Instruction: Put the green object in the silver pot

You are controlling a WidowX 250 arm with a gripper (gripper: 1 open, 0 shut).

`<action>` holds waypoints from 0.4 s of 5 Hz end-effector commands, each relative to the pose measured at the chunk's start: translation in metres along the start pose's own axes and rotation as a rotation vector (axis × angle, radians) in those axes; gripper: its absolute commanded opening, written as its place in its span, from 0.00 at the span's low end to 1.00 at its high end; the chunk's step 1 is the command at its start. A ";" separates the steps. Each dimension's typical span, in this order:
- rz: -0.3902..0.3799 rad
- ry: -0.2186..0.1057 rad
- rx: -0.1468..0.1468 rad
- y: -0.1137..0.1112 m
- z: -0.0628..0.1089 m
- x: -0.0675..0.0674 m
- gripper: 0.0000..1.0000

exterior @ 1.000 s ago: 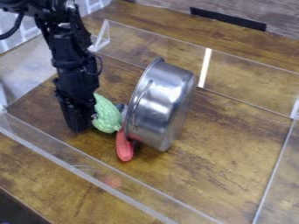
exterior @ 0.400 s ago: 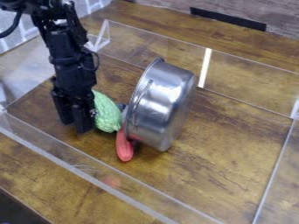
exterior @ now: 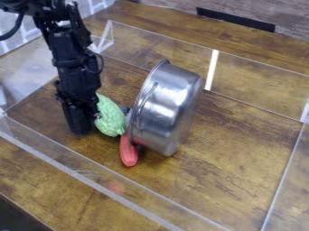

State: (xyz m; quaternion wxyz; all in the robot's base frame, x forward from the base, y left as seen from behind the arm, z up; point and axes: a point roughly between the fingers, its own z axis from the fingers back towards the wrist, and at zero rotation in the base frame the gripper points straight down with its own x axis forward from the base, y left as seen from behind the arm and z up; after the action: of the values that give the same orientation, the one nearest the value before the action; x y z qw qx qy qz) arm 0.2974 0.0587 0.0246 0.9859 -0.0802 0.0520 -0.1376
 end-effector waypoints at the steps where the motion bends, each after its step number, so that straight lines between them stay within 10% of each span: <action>1: 0.015 -0.038 0.010 0.004 0.018 0.005 1.00; 2: 0.017 -0.040 0.020 0.003 0.023 0.007 0.00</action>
State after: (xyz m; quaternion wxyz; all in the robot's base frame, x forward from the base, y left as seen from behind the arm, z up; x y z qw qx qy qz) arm 0.2977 0.0585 0.0290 0.9863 -0.0857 0.0609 -0.1269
